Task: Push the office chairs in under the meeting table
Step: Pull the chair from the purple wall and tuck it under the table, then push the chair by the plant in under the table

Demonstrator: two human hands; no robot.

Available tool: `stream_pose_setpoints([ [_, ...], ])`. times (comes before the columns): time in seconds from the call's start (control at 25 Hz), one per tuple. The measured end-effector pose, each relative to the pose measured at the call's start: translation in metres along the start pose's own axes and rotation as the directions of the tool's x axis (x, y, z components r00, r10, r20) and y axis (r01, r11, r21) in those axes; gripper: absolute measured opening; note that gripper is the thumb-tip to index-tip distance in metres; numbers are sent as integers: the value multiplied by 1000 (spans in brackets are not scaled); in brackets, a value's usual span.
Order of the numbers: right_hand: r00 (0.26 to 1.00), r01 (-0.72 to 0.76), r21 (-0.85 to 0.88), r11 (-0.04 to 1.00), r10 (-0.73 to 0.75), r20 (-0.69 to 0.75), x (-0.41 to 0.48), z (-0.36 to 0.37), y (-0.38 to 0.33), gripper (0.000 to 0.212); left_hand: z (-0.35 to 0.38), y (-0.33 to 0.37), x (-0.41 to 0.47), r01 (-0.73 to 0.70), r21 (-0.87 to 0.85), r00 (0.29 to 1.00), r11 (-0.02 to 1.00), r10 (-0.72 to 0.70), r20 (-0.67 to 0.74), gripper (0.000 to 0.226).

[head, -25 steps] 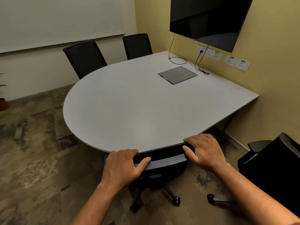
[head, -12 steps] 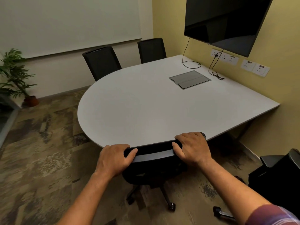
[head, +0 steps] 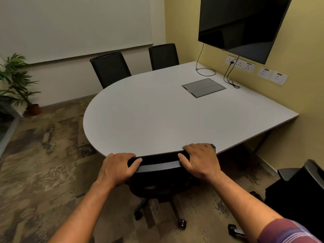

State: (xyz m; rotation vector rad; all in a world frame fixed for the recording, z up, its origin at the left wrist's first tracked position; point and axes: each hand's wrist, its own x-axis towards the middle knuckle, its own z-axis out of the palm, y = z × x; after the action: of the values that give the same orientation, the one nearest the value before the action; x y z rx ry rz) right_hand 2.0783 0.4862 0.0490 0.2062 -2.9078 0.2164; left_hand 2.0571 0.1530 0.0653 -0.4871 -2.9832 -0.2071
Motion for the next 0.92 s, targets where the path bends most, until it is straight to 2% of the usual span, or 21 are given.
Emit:
stream_pose_setpoints([
  [0.2, 999, 40, 69, 997, -41, 15, -12, -5, 4, 78, 2, -1, -2, -3, -19, 999, 1000, 4, 43, 82],
  [0.32, 1000, 4, 77, 997, -4, 4, -23, -10, 13, 81, -4, 5, 4, -5, -41, 992, 999, 10, 122, 99],
  [0.44, 993, -119, 95, 988, 121, -16, -42, -17, 30, 83, -7, 32, 15, -92, -73, 989, 993, 100, 109, 110],
  [0.68, 936, -346, 34, 938, 348, -60, -99, -46, 77, 86, -1, 111, 54, -280, -149, 954, 948, 293, 69, 112],
  [0.92, 788, -608, -38, 793, 597, -147, -182, -86, 127, 87, 15, 218, 90, -508, -211, 852, 835, 523, 17, 109],
])
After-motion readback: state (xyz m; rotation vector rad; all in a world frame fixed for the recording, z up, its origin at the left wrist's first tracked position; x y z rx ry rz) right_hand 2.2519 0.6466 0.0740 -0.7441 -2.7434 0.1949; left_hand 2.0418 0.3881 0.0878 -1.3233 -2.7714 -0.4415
